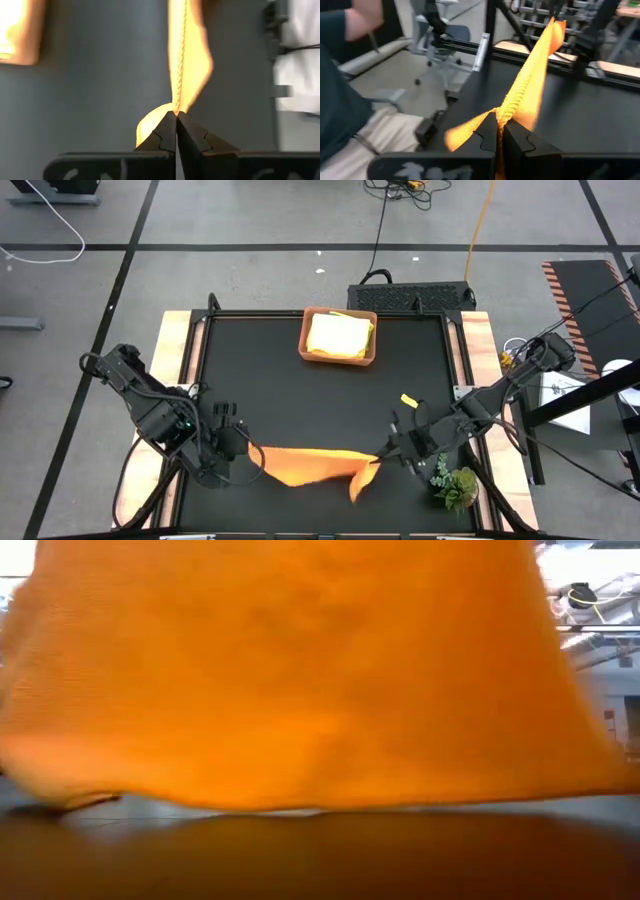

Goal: Fold microfiber towels
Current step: Fold the orange microfiber towel

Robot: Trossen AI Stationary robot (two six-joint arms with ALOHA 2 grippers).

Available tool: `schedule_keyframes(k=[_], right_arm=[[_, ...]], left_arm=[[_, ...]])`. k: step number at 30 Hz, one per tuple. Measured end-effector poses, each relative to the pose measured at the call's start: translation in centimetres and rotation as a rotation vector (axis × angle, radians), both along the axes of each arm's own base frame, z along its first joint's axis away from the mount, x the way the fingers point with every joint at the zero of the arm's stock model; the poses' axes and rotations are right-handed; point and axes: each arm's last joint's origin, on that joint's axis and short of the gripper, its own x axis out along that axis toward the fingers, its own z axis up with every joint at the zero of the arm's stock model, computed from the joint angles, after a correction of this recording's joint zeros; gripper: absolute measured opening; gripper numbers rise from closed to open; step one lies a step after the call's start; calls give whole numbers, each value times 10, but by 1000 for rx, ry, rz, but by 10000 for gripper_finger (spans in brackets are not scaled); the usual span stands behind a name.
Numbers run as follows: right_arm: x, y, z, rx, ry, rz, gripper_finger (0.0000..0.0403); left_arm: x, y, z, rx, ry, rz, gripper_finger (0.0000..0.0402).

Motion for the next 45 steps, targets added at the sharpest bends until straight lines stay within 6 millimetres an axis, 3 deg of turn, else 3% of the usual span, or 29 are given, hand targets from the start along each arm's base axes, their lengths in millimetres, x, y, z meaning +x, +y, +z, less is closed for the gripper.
schedule_keyframes(k=[7, 15, 20, 25, 30, 39, 45], right_arm=[[0, 5, 6, 102, -17, 96, 0], [-2, 2, 5, 119, 14, 50, 0], [-5, -11, -4, 61, 101, -120, 0], [-5, -28, -14, 3, 200, -277, 0], [-3, -44, -27, -34, 291, -377, 0], [-5, -74, -76, -110, 431, -495, 0], [-11, -89, -85, -156, 546, -552, 0]], left_arm=[[3, -8, 2, -117, 10, -70, 5], [1, -9, 15, -187, 5, -116, 6], [-2, 13, 28, -101, -5, 76, 3], [13, 39, 22, -41, 17, 167, 2], [31, 64, 1, -2, 85, 214, 2], [53, 101, -59, 13, 235, 224, 2], [54, 118, -91, 21, 311, 213, 5]])
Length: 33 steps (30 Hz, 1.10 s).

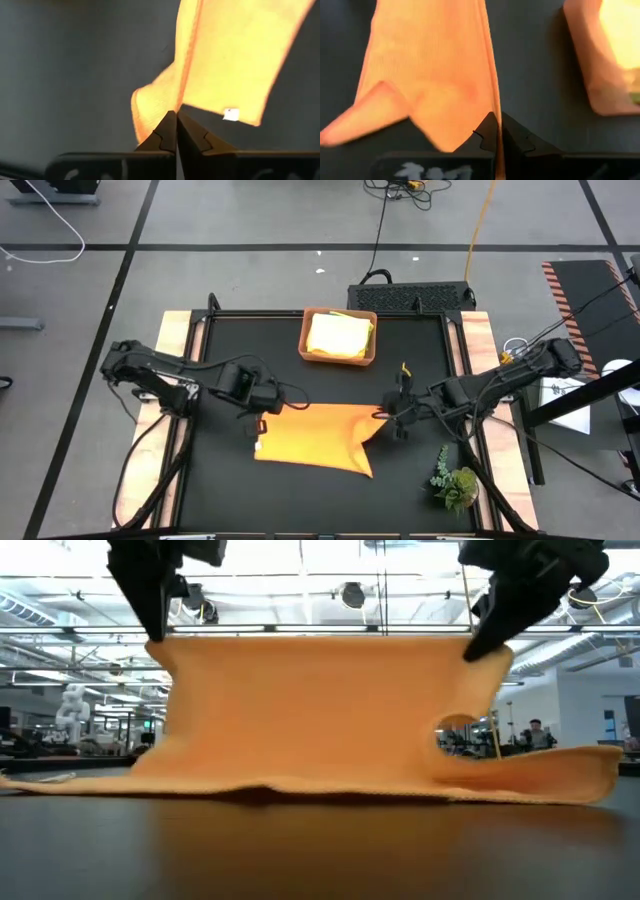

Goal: Fold microfiber towels
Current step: Fold the orange microfiber towel

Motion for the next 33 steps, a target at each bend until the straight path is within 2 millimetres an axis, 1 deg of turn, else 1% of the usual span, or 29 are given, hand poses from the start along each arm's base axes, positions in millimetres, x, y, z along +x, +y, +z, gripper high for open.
schedule_keyframes(k=[2, 5, 7, 8, 10, 13, 15, 18, 22, 26, 30, 33], right_arm=[[-3, -4, -1, 26, 42, 6, 0], [-8, -8, -3, 87, 109, 24, 0], [-17, -10, -7, 126, 214, 31, 0], [-21, -12, -8, 144, 250, 19, 0], [-24, -14, -3, 169, 271, -34, 0], [-36, -21, -1, 138, 353, -135, 0], [-34, -23, 1, 138, 321, -165, 0], [-31, -24, 2, 144, 293, -159, 0], [-26, -23, 4, 148, 238, -126, 0], [-21, -22, 5, 150, 195, -101, 0], [-19, -21, 6, 156, 173, -96, 0], [-19, -21, 6, 157, 173, -96, 0]], left_arm=[[0, 4, -6, 3, 13, 10, 2], [0, 8, -9, 4, 17, 19, 5], [-9, 9, -11, 17, 114, 11, 4], [-9, 10, -11, 18, 113, 6, 3], [-5, 9, -9, 31, 71, 5, 2], [-9, 12, -10, 84, 105, 17, 5], [-6, 12, -9, 101, 74, 19, 3], [-4, 12, -9, 102, 53, 0, 4], [11, 9, -8, 90, -90, -62, 10], [31, 6, -6, 88, -298, -166, 6], [49, 7, -18, 40, -484, -287, 17], [59, 16, -38, -7, -605, -322, 45]])
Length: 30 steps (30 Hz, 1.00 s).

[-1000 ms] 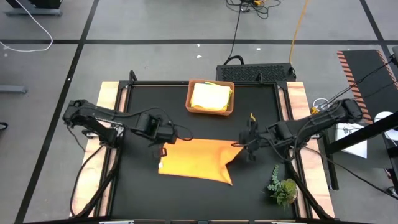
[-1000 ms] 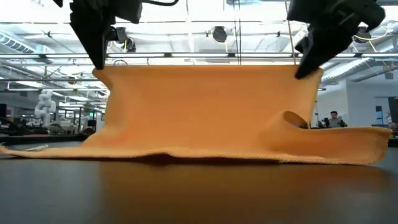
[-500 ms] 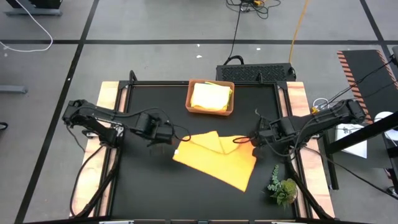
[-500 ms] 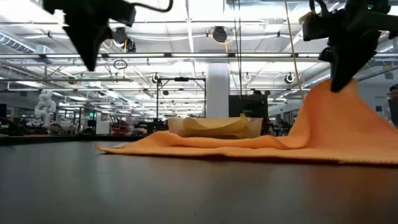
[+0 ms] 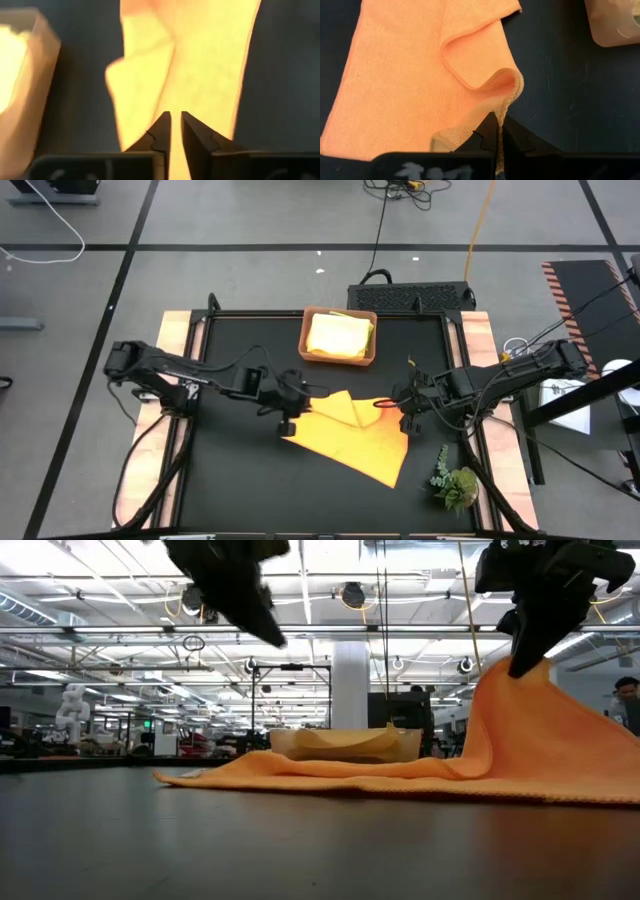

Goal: Fold microfiber towels
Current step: Fold the orange microfiber towel

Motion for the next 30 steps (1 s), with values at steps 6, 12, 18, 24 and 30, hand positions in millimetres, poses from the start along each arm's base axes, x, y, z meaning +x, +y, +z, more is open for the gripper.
schedule_keyframes(k=[6, 12, 18, 24, 30], right_arm=[[0, 0, 0, 1, -2, 0, 0], [2, 1, 1, 5, -20, 1, 0], [3, 1, 2, 7, -36, 3, 0], [4, 1, 2, -2, -40, 22, 0], [5, 1, 2, -2, -51, 27, 0]], left_arm=[[15, 21, -47, -4, -150, 16, 119], [36, 41, -78, -22, -188, 54, 167], [48, 60, -111, -77, -181, 98, 179], [53, 70, -122, -108, -214, 117, 179], [63, 72, -133, -155, -248, 85, 179]])
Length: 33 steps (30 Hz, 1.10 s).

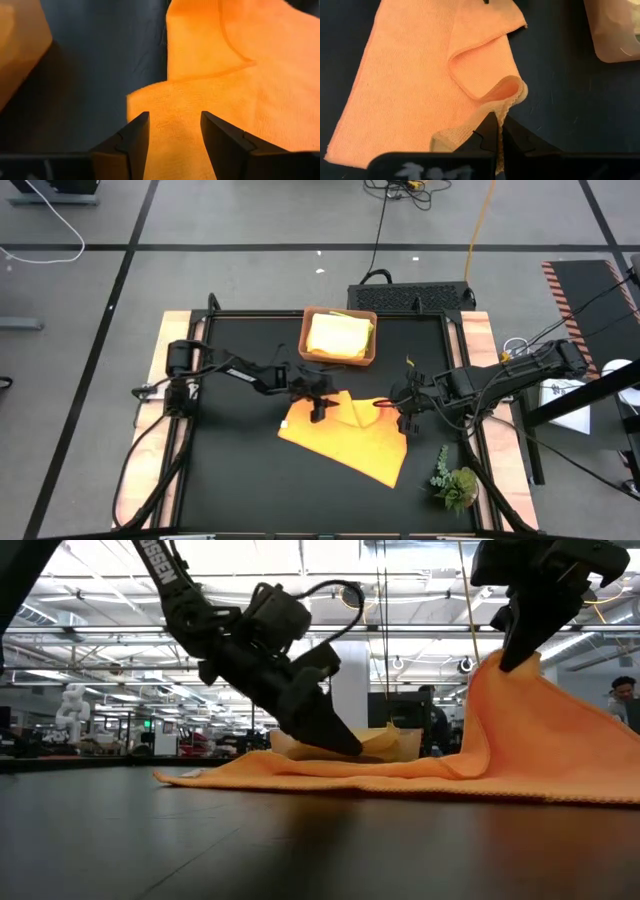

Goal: Fold microfiber towels
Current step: Fold the orange microfiber towel

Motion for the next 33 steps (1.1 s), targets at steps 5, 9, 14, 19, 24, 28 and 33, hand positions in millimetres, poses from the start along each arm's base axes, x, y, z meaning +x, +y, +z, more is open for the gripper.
schedule_keyframes(k=[5, 9, 14, 19, 24, 28, 33], right_arm=[[0, 0, 0, 0, 0, 0, 0], [0, 0, 0, 0, -4, 1, 0], [1, 1, 1, 0, -7, 2, 0], [1, 1, 0, 0, -7, 2, 0], [1, 1, 0, 0, -7, 1, 0], [1, 1, 0, 0, -7, 1, 0], [1, 1, 0, 0, -6, 2, 0]], left_arm=[[12, 2, -9, -4, 10, 6, 179], [22, 5, -13, 22, 22, 67, 179], [27, 7, -11, 26, 64, 119, 179], [26, 4, -13, 39, 107, 103, 176], [25, 1, -14, 96, 140, 75, 126], [26, -4, -13, 136, 126, 36, 54], [25, -4, -1, 141, 102, 39, 12]])
